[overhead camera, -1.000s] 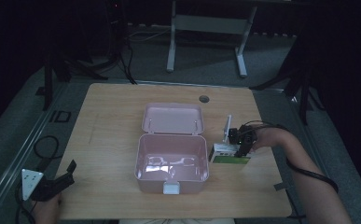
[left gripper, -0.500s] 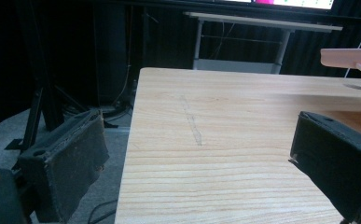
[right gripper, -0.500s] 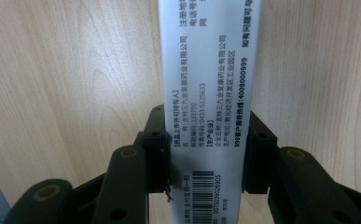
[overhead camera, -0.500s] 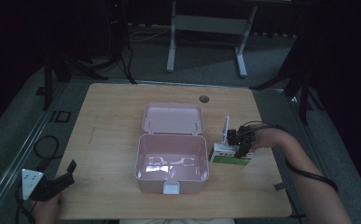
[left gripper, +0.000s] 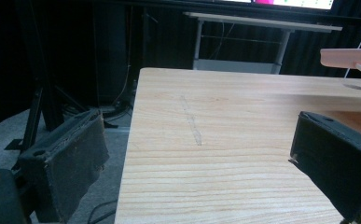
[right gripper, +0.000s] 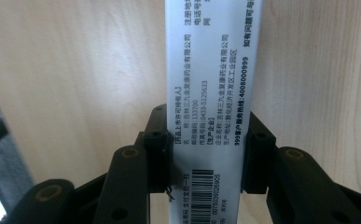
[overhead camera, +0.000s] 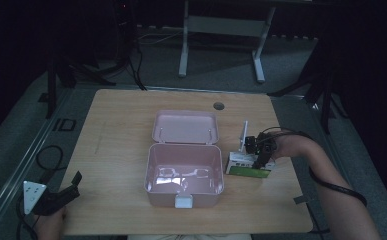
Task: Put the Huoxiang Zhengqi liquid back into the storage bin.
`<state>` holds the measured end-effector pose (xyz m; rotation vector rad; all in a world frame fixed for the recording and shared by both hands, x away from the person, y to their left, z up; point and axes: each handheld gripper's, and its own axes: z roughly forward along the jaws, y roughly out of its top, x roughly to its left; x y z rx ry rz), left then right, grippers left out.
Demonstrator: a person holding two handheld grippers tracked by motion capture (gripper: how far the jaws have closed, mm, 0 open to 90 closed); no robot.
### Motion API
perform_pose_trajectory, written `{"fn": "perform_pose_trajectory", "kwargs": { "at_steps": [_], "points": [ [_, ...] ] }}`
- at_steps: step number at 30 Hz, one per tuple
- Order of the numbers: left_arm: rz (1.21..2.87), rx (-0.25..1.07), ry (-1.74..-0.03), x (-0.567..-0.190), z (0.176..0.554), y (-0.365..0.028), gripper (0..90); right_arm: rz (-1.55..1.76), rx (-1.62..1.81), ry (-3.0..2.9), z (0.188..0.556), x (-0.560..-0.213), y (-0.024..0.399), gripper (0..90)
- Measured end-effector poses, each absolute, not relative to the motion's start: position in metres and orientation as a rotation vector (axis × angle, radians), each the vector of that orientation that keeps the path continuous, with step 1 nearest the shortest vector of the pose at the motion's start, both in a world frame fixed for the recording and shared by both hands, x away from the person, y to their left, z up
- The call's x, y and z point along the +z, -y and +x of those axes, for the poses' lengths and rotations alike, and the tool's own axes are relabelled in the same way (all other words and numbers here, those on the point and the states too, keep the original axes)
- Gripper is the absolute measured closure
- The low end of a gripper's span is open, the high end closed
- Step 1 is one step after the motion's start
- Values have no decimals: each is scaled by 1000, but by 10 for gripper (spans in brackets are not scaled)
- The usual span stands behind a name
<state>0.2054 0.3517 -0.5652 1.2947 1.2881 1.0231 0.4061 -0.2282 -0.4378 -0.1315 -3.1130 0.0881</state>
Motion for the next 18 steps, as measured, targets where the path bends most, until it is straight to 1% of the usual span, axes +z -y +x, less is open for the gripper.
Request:
{"fn": "perform_pose_trajectory", "kwargs": {
  "at_steps": [8, 18],
  "points": [
    [1289, 1020, -1292, -565, 205, -352, 40, -109, 120, 3095, 390, -415, 226, 619],
    [1286, 1021, -1292, -565, 205, -352, 40, -95, 63, 3084, 369, -385, 229, 620]
  ]
}}
